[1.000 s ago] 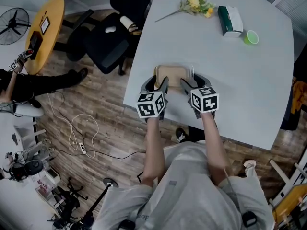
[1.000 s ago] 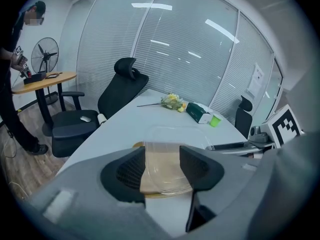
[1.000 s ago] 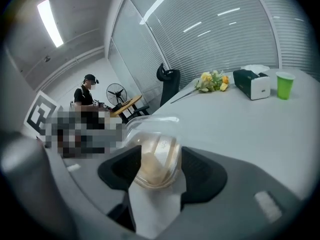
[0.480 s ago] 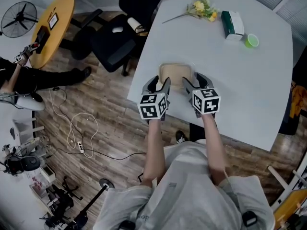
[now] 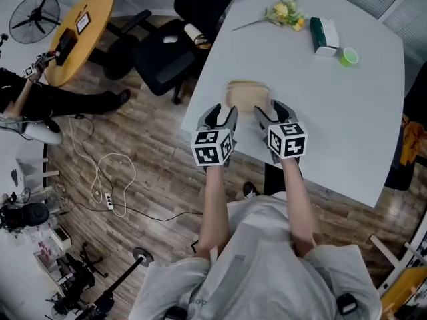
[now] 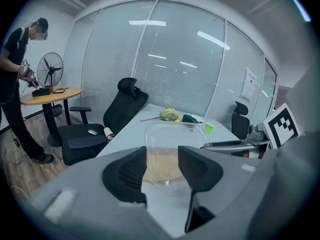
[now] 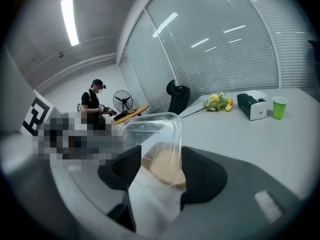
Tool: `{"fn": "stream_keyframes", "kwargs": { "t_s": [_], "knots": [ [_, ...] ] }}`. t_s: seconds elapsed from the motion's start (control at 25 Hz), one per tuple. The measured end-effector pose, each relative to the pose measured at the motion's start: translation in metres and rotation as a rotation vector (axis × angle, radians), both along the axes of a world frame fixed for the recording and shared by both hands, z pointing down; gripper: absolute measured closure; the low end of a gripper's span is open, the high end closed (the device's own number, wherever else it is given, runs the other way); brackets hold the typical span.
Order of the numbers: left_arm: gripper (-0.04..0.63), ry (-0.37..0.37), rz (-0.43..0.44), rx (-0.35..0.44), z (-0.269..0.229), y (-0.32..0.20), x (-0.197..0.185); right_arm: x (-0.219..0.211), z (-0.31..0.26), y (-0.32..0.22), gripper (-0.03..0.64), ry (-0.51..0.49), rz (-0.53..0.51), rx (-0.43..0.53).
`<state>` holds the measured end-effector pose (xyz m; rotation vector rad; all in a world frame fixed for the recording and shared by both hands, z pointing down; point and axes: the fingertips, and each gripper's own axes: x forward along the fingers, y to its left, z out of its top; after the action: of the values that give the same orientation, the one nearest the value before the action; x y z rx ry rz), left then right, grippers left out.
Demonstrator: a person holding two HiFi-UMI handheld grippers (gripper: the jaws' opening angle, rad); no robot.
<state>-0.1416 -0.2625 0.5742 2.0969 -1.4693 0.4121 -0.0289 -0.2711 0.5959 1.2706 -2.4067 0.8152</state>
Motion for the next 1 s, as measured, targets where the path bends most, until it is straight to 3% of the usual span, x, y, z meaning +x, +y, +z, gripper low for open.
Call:
{"fn": "stream_keyframes", "kwargs": {
  "t_s": [0.4, 1.0],
  "knots": [
    [0.396, 0.048, 0.002, 0.058, -0.034, 0.034, -0.002, -0.002, -0.032, 0.034, 0.365, -0.001, 0.006, 0.046],
    [0.396, 0.045, -0.027, 0.133, -0.070, 0.092, -0.017, -0.017, -0.066, 0.086, 0.365, -0.011, -0.033, 0.109]
  ]
}}
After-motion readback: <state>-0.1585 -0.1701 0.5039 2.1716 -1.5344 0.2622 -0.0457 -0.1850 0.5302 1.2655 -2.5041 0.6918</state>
